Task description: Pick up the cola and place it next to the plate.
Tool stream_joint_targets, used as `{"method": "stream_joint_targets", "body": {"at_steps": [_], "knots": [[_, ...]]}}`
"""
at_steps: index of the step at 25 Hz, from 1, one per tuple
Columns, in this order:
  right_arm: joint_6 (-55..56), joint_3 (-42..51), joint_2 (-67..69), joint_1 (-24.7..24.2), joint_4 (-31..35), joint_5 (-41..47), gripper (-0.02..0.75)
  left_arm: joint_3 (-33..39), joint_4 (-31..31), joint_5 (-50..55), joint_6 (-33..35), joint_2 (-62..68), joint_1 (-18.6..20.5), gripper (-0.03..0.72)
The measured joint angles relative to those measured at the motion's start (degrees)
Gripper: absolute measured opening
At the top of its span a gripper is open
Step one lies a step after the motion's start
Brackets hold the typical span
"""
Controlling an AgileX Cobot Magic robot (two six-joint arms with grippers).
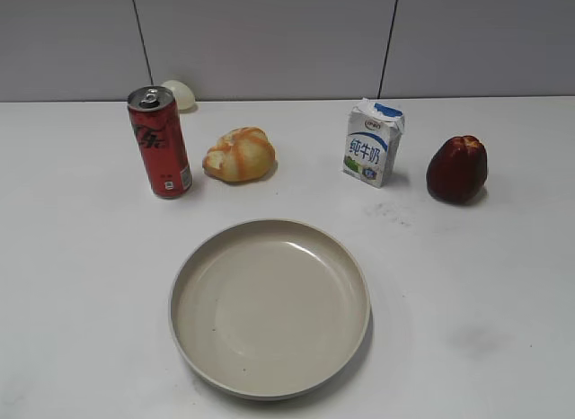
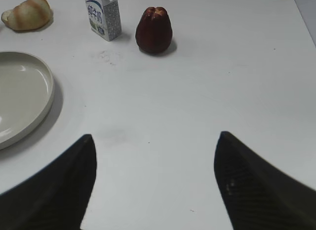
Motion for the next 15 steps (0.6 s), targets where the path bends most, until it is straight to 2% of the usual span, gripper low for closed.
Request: {"method": "stream_joint_targets", "body": {"at_steps": [15], "knots": [[0.0,0.0,0.0,0.0,0.0,0.0,0.594,0.0,0.0,0.0,0.0,0.0,0.0,0.568]]}}
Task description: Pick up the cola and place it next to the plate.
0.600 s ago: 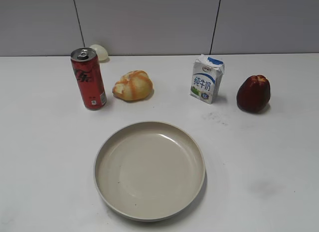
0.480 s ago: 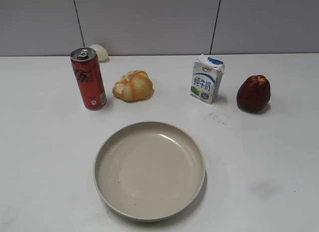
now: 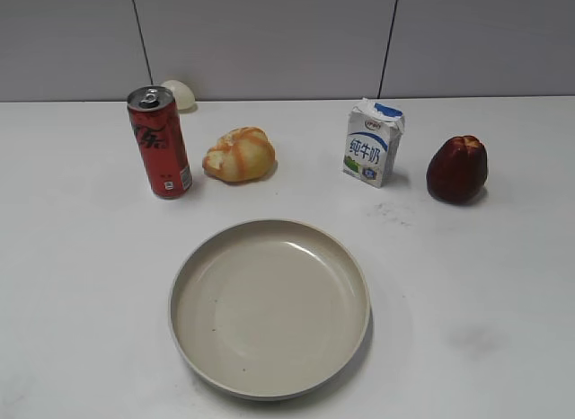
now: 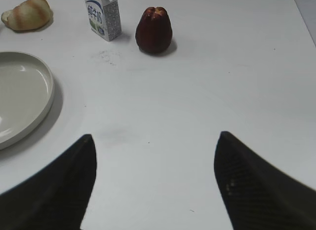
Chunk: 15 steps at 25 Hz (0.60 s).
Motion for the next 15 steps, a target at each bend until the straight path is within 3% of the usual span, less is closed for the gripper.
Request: {"method": "stream_joint_targets", "body": {"at_steps": [15], "knots": [[0.0,0.0,0.0,0.0,0.0,0.0,0.594,0.0,-0.2,-0.1,0.0,2.2,0.0,0.561]]}}
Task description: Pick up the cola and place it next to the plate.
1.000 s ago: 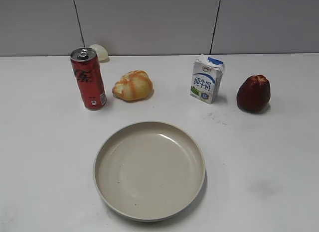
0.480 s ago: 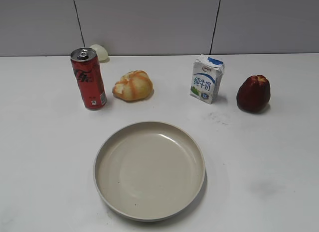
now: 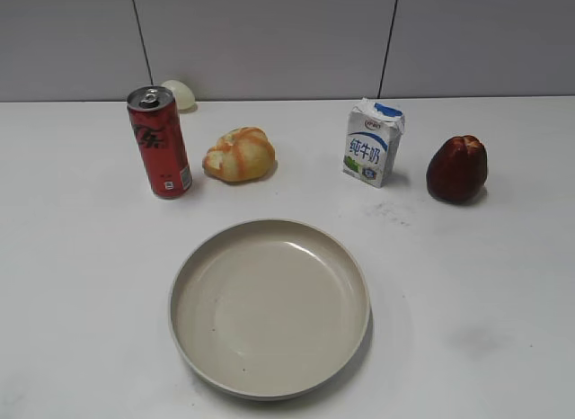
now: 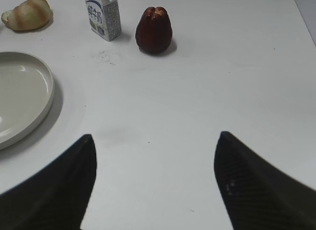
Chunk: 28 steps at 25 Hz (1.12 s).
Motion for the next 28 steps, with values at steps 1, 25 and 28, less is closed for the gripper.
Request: {"method": "stream_joint_targets", "body": {"at_steps": [1,25,28], "knots": [[0.0,0.0,0.0,0.0,0.0,0.0,0.594,-0.2,0.0,-0.1,0.0,1.6,0.0,0.560],[0.0,0.0,0.0,0.0,0.0,0.0,0.594,-23.6,-8.3,-6.6,6.4,58.9,-3.0,0.659],[0.0,0.0,0.0,0.0,0.0,0.0,0.594,-30.3,-5.5,-5.3,6.6,66.4,-8.5,0.659]]}}
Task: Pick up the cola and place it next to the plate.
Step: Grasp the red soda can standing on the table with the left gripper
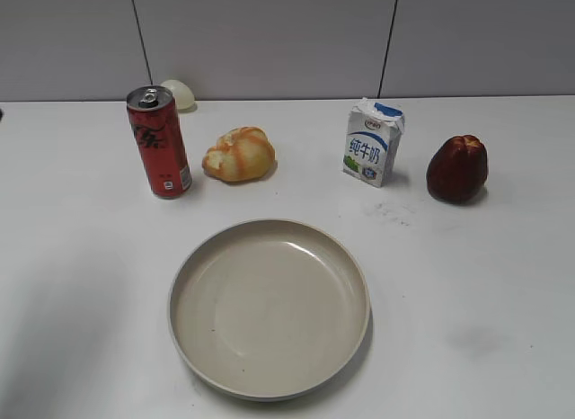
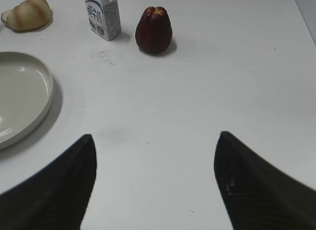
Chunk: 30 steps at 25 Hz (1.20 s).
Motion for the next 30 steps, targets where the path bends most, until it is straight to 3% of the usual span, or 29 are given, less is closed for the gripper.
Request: {"method": "stream_joint_targets", "body": {"at_steps": [5,14,21,30], "knots": [[0.0,0.0,0.0,0.0,0.0,0.0,0.594,-12.8,1.4,3.0,0.1,13.0,-5.9,0.659],[0.0,0.0,0.0,0.0,0.0,0.0,0.594,-33.8,2.2,7.4,0.1,33.3,-10.8,0.661],[0.0,0.0,0.0,0.0,0.0,0.0,0.594,-40.7,2.9,6.2,0.1,41.5,-12.2,0.664],[0.0,0.0,0.0,0.0,0.0,0.0,0.594,-41.7,2.9,1.0,0.6,46.4,-13.0,0.664]]}}
